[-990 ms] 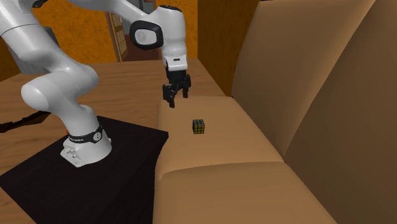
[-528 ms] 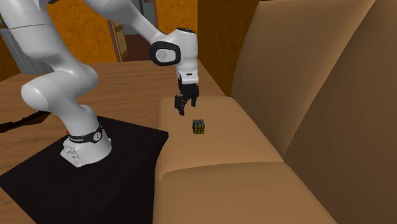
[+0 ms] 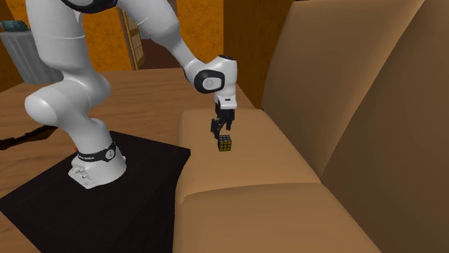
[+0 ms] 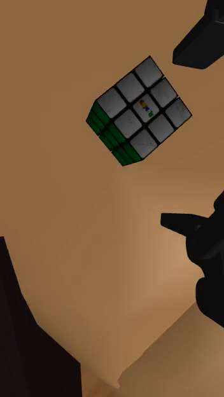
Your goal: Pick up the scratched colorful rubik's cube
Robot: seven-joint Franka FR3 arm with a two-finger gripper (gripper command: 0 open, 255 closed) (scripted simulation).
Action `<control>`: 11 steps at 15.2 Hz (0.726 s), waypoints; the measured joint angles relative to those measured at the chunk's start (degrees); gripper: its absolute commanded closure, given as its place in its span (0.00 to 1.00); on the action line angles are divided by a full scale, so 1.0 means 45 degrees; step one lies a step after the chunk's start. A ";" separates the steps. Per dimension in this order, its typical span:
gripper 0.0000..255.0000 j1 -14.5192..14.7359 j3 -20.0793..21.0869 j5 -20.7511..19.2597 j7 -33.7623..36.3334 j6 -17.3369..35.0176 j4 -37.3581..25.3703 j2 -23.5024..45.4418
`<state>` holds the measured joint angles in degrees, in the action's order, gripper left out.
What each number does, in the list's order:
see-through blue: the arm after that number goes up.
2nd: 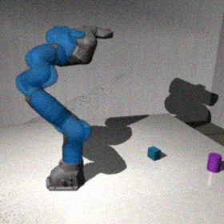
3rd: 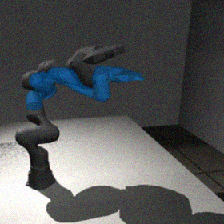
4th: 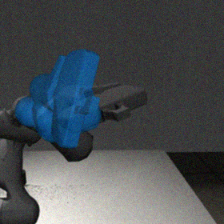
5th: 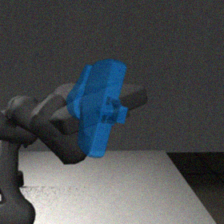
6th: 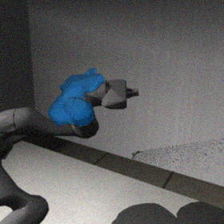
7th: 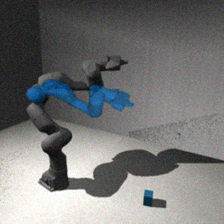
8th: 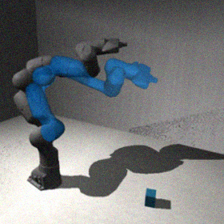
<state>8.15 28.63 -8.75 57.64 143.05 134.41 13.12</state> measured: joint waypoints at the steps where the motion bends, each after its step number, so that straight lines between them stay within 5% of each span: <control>1: 0.00 0.0296 -0.0134 -0.0454 0.0525 0.0077 -0.0359 0.0587; 11: 0.00 0.1469 -0.1201 -0.2187 0.2090 0.1082 -0.1444 0.3101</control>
<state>14.76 23.22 -18.60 67.04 147.92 127.91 27.08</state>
